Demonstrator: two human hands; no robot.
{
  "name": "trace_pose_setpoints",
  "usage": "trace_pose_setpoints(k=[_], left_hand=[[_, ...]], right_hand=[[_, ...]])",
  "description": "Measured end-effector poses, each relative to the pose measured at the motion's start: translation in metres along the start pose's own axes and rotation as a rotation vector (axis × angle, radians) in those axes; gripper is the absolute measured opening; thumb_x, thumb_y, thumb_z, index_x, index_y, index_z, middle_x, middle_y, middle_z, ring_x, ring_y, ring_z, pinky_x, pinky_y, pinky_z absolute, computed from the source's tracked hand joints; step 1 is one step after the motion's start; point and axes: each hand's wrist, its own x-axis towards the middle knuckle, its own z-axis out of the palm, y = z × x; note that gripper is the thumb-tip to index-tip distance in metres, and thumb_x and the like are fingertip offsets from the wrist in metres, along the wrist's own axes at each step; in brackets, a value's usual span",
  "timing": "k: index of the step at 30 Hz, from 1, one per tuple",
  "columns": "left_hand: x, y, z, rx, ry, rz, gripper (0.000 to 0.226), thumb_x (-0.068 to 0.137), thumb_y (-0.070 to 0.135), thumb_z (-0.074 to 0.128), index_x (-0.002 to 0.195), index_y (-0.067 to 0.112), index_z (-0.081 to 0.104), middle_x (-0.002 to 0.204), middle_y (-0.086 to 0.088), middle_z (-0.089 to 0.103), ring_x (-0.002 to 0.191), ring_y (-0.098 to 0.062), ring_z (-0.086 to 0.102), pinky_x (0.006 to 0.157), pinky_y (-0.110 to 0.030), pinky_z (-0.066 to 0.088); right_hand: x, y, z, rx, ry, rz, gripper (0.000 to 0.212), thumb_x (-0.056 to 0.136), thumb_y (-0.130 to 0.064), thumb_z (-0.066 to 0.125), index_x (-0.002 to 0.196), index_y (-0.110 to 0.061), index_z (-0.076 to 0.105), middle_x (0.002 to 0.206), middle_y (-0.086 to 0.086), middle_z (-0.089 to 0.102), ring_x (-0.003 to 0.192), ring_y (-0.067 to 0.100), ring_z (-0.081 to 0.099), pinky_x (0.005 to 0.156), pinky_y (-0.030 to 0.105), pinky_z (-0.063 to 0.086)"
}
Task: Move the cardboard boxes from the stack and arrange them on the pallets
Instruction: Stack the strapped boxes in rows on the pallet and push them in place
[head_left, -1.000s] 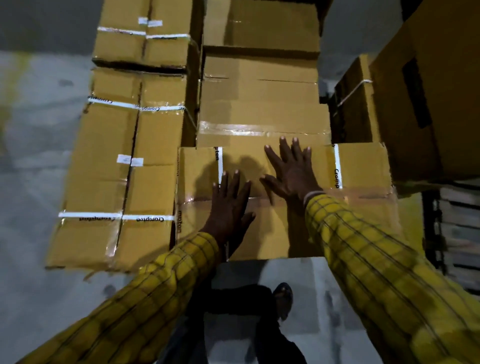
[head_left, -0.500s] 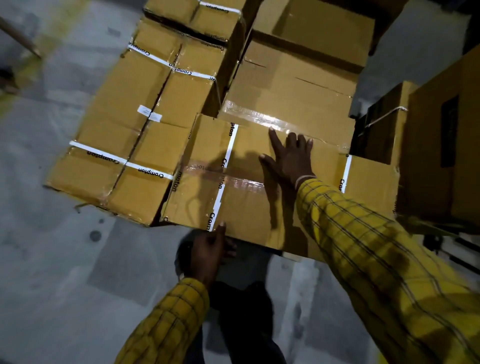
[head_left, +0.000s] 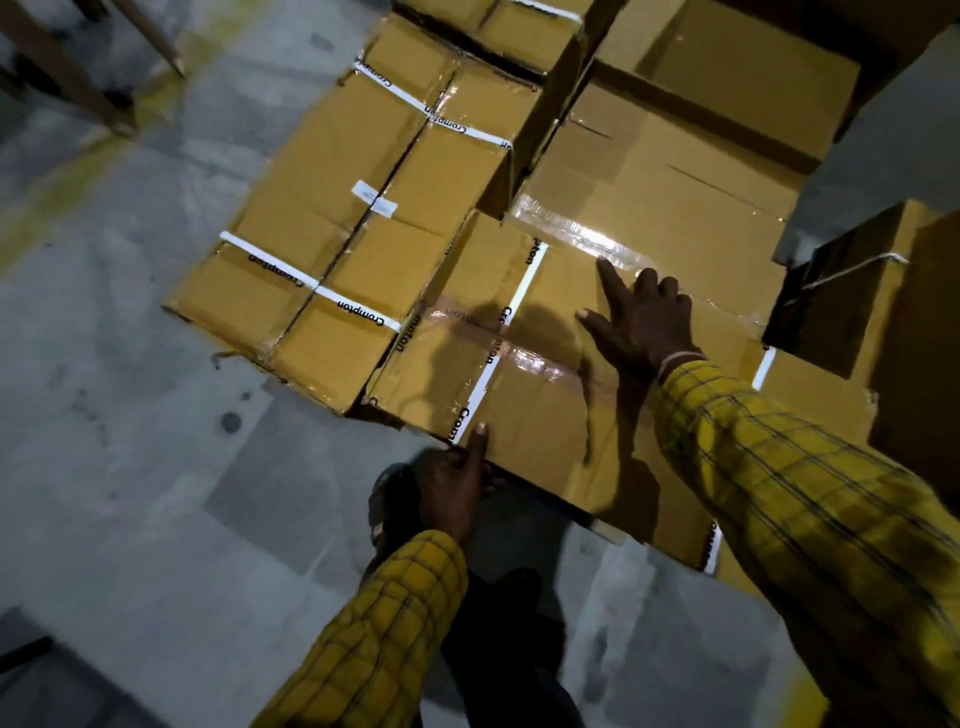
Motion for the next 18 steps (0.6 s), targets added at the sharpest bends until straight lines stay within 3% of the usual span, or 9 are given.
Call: trace_pose_setpoints(k=[2, 3, 8, 15, 18], left_hand=[[0.002, 0.002, -0.007, 0.046, 0.03, 0.041, 0.065, 0.099, 0.054, 0.055, 0.078, -0.004, 0.074, 0.07, -0.011, 0.075, 0.051, -0.001, 0.066, 0.049, -0.006, 0.045], [0.003, 0.001, -0.011, 0.059, 0.046, 0.055, 0.064, 0.099, 0.054, 0.056, 0.077, -0.003, 0.074, 0.069, -0.011, 0.075, 0.051, -0.002, 0.066, 0.048, -0.006, 0.043], [0.012, -0.008, -0.016, -0.036, 0.023, 0.075, 0.064, 0.094, 0.057, 0.062, 0.072, -0.002, 0.072, 0.062, -0.011, 0.072, 0.063, -0.025, 0.073, 0.07, -0.04, 0.062], [0.015, -0.011, -0.013, 0.011, 0.035, 0.103, 0.057, 0.095, 0.053, 0.064, 0.069, 0.003, 0.072, 0.062, -0.007, 0.073, 0.059, -0.021, 0.072, 0.068, -0.039, 0.061], [0.021, -0.01, -0.02, 0.14, -0.029, 0.118, 0.062, 0.093, 0.062, 0.063, 0.065, 0.007, 0.075, 0.062, -0.005, 0.073, 0.06, -0.021, 0.072, 0.075, -0.043, 0.062]], right_hand=[[-0.003, -0.002, 0.002, 0.014, -0.023, 0.007, 0.084, 0.095, -0.08, 0.029, 0.165, -0.039, 0.004, 0.149, 0.024, 0.037, 0.128, 0.046, 0.04, 0.102, 0.054, 0.036], [-0.005, -0.004, 0.004, 0.022, -0.028, 0.009, 0.085, 0.095, -0.08, 0.03, 0.165, -0.039, 0.003, 0.15, 0.023, 0.037, 0.129, 0.046, 0.039, 0.103, 0.054, 0.036], [-0.004, -0.015, 0.003, 0.021, -0.037, 0.008, 0.085, 0.096, -0.079, 0.031, 0.165, -0.037, 0.005, 0.15, 0.021, 0.038, 0.13, 0.046, 0.039, 0.102, 0.054, 0.038], [0.004, -0.025, 0.002, 0.002, -0.032, -0.038, 0.085, 0.099, -0.069, 0.042, 0.166, -0.032, 0.006, 0.147, 0.022, 0.04, 0.127, 0.045, 0.042, 0.099, 0.05, 0.04], [0.0, -0.029, 0.009, -0.004, -0.024, -0.022, 0.084, 0.1, -0.069, 0.039, 0.166, -0.031, 0.004, 0.156, 0.024, 0.033, 0.133, 0.046, 0.039, 0.108, 0.053, 0.033]])
